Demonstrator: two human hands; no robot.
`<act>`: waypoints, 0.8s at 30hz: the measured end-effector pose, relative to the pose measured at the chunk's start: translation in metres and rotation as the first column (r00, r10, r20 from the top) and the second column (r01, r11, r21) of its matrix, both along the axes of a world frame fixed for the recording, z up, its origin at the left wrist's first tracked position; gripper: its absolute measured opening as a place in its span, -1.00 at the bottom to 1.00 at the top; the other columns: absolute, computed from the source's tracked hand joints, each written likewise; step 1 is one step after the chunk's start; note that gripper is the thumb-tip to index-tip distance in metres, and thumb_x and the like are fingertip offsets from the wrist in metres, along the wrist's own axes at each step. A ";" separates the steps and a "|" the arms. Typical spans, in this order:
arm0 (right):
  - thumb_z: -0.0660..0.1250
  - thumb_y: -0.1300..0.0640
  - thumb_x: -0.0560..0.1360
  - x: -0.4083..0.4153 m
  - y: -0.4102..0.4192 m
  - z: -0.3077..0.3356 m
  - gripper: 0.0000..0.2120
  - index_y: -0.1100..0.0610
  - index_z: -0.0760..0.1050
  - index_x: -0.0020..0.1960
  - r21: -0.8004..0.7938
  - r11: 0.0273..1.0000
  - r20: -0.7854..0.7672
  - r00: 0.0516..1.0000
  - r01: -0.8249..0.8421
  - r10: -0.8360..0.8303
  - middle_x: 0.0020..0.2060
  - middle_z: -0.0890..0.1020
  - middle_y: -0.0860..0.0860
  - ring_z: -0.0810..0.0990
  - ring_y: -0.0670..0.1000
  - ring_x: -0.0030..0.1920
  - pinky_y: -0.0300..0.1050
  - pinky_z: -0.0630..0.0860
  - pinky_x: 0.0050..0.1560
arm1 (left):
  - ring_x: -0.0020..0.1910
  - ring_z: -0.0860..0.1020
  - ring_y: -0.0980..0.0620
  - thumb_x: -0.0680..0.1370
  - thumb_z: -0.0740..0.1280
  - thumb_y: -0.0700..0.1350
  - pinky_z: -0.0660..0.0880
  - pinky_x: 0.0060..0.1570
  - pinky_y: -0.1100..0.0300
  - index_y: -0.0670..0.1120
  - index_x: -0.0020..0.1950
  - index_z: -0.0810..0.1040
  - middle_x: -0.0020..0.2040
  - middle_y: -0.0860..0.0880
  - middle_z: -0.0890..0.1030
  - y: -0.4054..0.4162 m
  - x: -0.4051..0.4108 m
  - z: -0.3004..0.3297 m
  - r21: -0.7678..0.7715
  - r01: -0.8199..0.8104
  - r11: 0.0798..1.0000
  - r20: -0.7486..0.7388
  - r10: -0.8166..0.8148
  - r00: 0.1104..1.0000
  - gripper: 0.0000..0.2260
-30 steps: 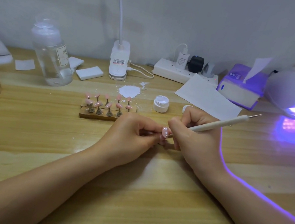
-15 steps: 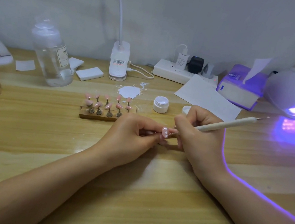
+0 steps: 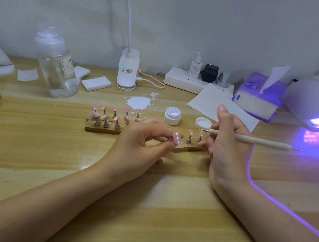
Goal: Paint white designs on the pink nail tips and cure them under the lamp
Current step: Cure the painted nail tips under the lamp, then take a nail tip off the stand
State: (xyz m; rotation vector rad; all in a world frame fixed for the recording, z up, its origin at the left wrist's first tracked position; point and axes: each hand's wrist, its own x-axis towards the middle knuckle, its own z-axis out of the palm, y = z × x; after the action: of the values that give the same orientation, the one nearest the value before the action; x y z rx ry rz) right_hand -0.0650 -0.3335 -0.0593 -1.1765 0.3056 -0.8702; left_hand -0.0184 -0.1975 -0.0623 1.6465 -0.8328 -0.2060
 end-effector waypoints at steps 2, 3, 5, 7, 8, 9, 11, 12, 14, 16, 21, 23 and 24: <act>0.28 0.07 0.52 0.000 -0.001 0.000 -0.51 0.00 0.37 -0.58 -0.036 0.999 -0.012 1.000 0.017 -0.018 -0.70 0.30 -0.13 0.29 -0.14 -0.64 -0.35 0.34 -0.55 | -0.19 0.58 0.25 0.45 0.37 -0.29 0.58 -0.41 0.18 -0.06 -0.22 0.63 -0.10 0.09 0.64 0.000 -0.001 0.000 -0.006 -0.012 1.000 -0.011 0.012 1.000 -0.85; 0.29 0.07 0.52 -0.001 -0.001 -0.001 -0.52 -0.01 0.37 -0.58 -0.054 0.998 -0.016 1.000 0.022 -0.023 -0.70 0.31 -0.13 0.31 -0.13 -0.63 -0.34 0.33 -0.55 | -0.21 0.58 0.27 0.45 0.37 -0.30 0.58 -0.41 0.16 -0.08 -0.21 0.63 -0.12 0.11 0.64 0.000 -0.001 0.000 -0.007 -0.022 1.000 -0.017 0.022 1.000 -0.86; 0.31 0.08 0.50 -0.001 -0.002 0.000 -0.53 -0.01 0.35 -0.57 -0.083 0.996 -0.008 0.999 0.030 -0.031 -0.70 0.32 -0.11 0.31 -0.12 -0.62 -0.34 0.32 -0.55 | -0.24 0.58 0.26 0.44 0.39 -0.27 0.58 -0.37 0.14 -0.05 -0.16 0.63 -0.17 0.12 0.65 -0.001 -0.001 0.000 -0.006 -0.035 0.999 -0.025 0.035 0.999 -0.88; 0.33 0.10 0.49 -0.002 -0.006 0.001 -0.56 -0.01 0.31 -0.52 -0.118 0.992 0.010 0.999 0.054 -0.054 -0.69 0.34 -0.10 0.33 -0.13 -0.63 -0.35 0.31 -0.55 | -0.25 0.58 0.23 0.43 0.41 -0.23 0.58 -0.31 0.23 0.00 -0.10 0.62 -0.22 0.06 0.65 -0.001 -0.002 0.001 0.001 -0.043 0.999 -0.028 0.043 0.999 -0.86; 0.34 0.11 0.49 -0.003 -0.009 0.003 -0.59 0.00 0.30 -0.48 -0.144 0.987 0.015 0.997 0.075 -0.074 -0.68 0.36 -0.10 0.35 -0.13 -0.63 -0.35 0.31 -0.55 | -0.26 0.59 0.22 0.42 0.41 -0.23 0.54 -0.30 0.30 -0.01 -0.09 0.61 -0.23 0.03 0.65 -0.001 -0.002 0.002 -0.002 -0.048 0.999 -0.024 0.048 0.999 -0.86; 0.35 0.10 0.49 -0.004 -0.013 0.004 -0.62 0.02 0.30 -0.44 -0.171 0.980 0.012 0.995 0.099 -0.098 -0.67 0.38 -0.10 0.36 -0.13 -0.62 -0.35 0.32 -0.55 | -0.26 0.59 0.22 0.43 0.41 -0.23 0.51 -0.31 0.35 -0.04 -0.10 0.61 -0.25 0.02 0.65 -0.001 -0.002 0.003 -0.008 -0.055 0.998 -0.019 0.055 0.998 -0.89; 0.36 0.09 0.48 -0.006 -0.021 0.007 -0.69 0.05 0.34 -0.38 -0.200 0.970 -0.005 0.990 0.137 -0.140 -0.64 0.42 -0.09 0.38 -0.15 -0.61 -0.34 0.34 -0.55 | -0.31 0.57 0.25 0.43 0.41 -0.22 0.46 -0.33 0.40 -0.10 -0.15 0.61 -0.32 0.09 0.63 0.000 -0.002 0.008 -0.011 -0.075 0.997 -0.007 0.075 0.997 -0.96; 0.36 0.09 0.48 -0.006 -0.024 0.008 -0.72 0.06 0.36 -0.35 -0.197 0.969 -0.011 0.988 0.147 -0.152 -0.62 0.43 -0.10 0.39 -0.17 -0.60 -0.34 0.35 -0.55 | -0.35 0.55 0.28 0.44 0.41 -0.21 0.45 -0.33 0.39 -0.11 -0.18 0.61 -0.35 0.13 0.61 -0.001 -0.002 0.010 0.002 -0.084 0.996 0.007 0.084 0.996 -0.99; 0.33 0.10 0.50 -0.005 -0.028 0.008 -0.78 0.07 0.39 -0.29 -0.180 0.972 -0.022 0.987 0.152 -0.159 -0.59 0.45 -0.13 0.40 -0.19 -0.60 -0.35 0.37 -0.55 | -0.40 0.51 0.30 0.44 0.42 -0.19 0.43 -0.33 0.36 -0.11 -0.22 0.61 -0.40 0.18 0.58 -0.004 0.000 0.014 0.033 -0.103 0.994 0.025 0.102 0.994 -0.96; 0.29 0.11 0.53 -0.004 -0.028 0.008 -0.80 0.08 0.39 -0.26 -0.181 0.969 -0.033 0.984 0.167 -0.176 -0.57 0.46 -0.16 0.41 -0.21 -0.60 -0.36 0.38 -0.55 | -0.40 0.51 0.31 0.43 0.42 -0.20 0.42 -0.33 0.41 -0.11 -0.24 0.62 -0.40 0.14 0.60 -0.007 0.002 0.016 0.046 -0.100 0.994 0.018 0.099 0.995 -0.95; 0.23 0.15 0.55 -0.004 -0.030 0.008 -0.81 0.09 0.40 -0.24 -0.184 0.956 -0.046 0.969 0.229 -0.241 -0.56 0.47 -0.19 0.37 -0.24 -0.58 -0.43 0.30 -0.54 | -0.46 0.44 0.37 0.43 0.43 -0.19 0.28 -0.41 0.50 -0.03 -0.27 0.60 -0.24 0.02 0.63 -0.016 0.002 0.016 0.151 -0.110 0.982 0.114 0.093 0.989 -0.90; 0.22 0.16 0.55 -0.003 -0.031 0.007 -0.83 0.09 0.41 -0.22 -0.149 0.966 -0.068 0.972 0.213 -0.225 -0.54 0.48 -0.19 0.37 -0.24 -0.58 -0.41 0.33 -0.54 | -0.43 0.43 0.37 0.44 0.42 -0.17 0.29 -0.36 0.49 0.01 -0.28 0.58 -0.22 0.03 0.61 -0.020 0.003 0.014 0.197 -0.143 0.970 0.166 0.111 0.980 -0.87; 0.21 0.16 0.55 -0.003 -0.031 0.007 -0.84 0.09 0.41 -0.21 -0.130 0.971 -0.078 0.974 0.202 -0.213 -0.53 0.48 -0.18 0.37 -0.23 -0.58 -0.40 0.34 -0.54 | -0.40 0.43 0.38 0.44 0.42 -0.16 0.29 -0.33 0.49 0.02 -0.28 0.57 -0.22 0.04 0.59 -0.022 0.004 0.013 0.225 -0.157 0.962 0.196 0.113 0.974 -0.87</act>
State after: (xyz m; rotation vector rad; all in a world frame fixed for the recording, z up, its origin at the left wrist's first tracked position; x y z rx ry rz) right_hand -0.0675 -0.3649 -0.0522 -1.3160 0.4618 -1.0307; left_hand -0.0141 -0.2196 -0.0494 1.9651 -0.8530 -0.0609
